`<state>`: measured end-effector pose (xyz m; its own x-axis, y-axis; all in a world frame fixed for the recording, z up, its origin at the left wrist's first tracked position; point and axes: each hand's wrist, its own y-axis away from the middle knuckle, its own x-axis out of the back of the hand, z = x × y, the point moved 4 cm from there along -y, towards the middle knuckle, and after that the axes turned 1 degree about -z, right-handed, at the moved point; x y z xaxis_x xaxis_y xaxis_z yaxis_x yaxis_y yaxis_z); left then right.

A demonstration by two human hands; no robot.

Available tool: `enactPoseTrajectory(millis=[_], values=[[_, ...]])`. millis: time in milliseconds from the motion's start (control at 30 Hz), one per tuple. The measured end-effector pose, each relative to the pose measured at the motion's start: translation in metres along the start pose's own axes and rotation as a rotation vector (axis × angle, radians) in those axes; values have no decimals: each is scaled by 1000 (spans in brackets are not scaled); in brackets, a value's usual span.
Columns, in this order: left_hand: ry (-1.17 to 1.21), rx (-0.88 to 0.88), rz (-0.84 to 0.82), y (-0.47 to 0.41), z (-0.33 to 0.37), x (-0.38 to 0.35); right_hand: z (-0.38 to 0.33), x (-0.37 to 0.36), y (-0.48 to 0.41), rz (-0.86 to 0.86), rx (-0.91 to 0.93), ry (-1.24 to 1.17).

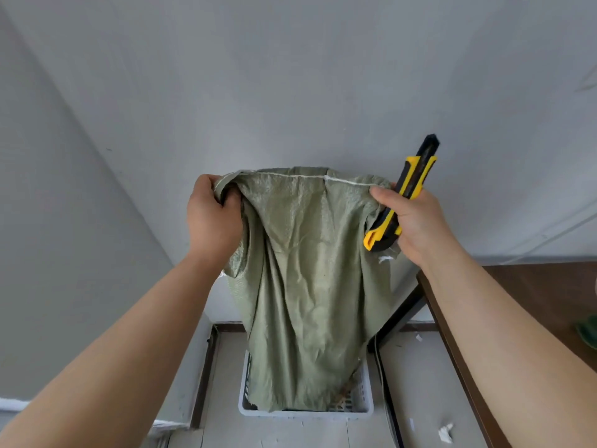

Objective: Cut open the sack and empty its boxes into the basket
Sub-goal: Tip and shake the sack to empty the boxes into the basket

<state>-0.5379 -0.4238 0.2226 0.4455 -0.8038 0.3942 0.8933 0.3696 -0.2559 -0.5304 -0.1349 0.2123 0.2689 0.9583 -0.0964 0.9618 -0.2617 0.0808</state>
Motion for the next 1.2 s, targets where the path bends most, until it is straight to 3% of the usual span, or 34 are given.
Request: enactPoseTrajectory(millis=[533,667,767,867,1033,1100,1200], values=[[79,-18,18,-6,9,-9,24,14,-7,94,-100,-13],[173,184,-303,-2,-23,-23,34,18,-7,123,-132,53],[-98,126,-467,6,-44,-24,43,24,-5,129,-150,56],[-333,-5,-429,6,-62,-24,50,30,-4,79,-172,63],[-502,29,-496,7,-87,-23,56,32,1,-40,-203,166],[-473,35,-474,9,-82,-20,55,28,2,-23,-188,170],[-294,-48,-308,-1,-43,-10,30,22,0,32,-104,81]])
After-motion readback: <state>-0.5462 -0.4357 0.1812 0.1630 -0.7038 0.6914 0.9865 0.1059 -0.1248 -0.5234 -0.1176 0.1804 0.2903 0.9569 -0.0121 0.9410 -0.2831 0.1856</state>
